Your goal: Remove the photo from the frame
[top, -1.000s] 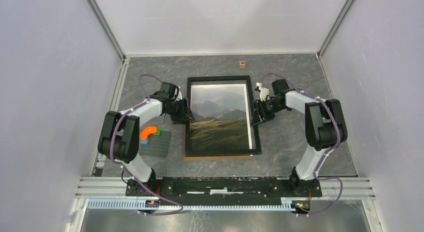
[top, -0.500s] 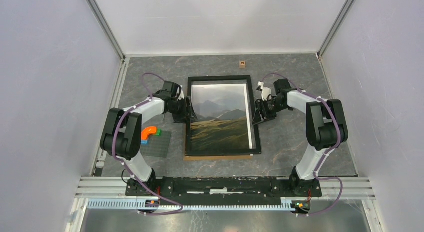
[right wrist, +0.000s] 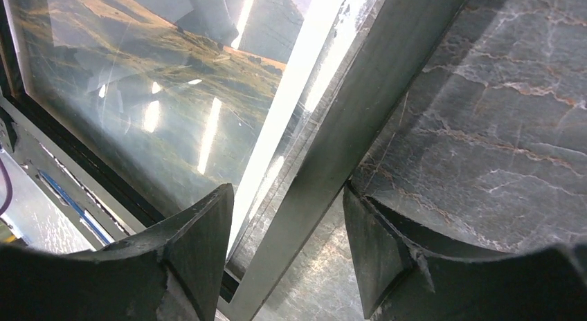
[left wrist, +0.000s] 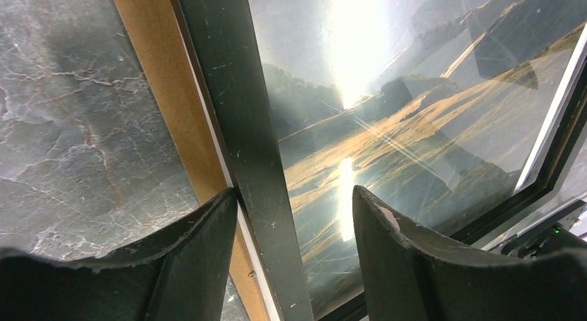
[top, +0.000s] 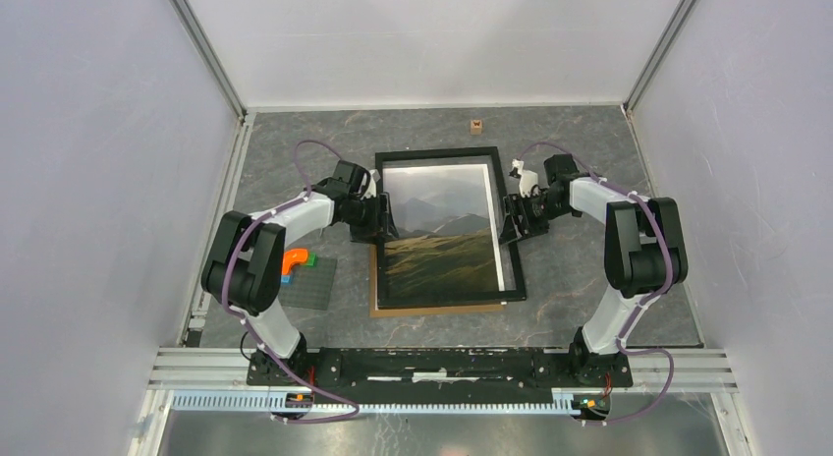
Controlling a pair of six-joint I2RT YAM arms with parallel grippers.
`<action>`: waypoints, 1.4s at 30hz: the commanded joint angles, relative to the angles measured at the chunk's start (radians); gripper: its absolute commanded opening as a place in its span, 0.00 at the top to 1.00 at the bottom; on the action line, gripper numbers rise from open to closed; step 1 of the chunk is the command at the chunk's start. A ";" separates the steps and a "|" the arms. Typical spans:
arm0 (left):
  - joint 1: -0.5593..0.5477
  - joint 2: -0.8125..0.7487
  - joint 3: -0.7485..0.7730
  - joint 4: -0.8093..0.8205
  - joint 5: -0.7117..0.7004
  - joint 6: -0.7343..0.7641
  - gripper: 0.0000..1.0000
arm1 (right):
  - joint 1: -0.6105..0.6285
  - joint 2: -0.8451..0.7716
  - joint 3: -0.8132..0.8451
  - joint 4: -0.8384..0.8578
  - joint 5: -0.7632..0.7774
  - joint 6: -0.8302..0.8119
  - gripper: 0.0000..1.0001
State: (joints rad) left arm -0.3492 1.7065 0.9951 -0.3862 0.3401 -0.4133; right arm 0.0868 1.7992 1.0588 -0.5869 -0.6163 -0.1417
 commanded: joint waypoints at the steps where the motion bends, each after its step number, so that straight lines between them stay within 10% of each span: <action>1: -0.034 0.017 0.055 0.049 0.073 0.060 0.31 | -0.016 0.030 -0.026 -0.026 0.154 -0.061 0.32; 42: -0.182 0.144 0.175 0.090 0.096 0.014 0.27 | -0.080 0.029 -0.007 -0.098 0.239 -0.163 0.20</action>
State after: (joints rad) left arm -0.4885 1.8187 1.1126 -0.3477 0.3901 -0.3870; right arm 0.0040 1.7790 1.0904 -0.6598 -0.4854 -0.2584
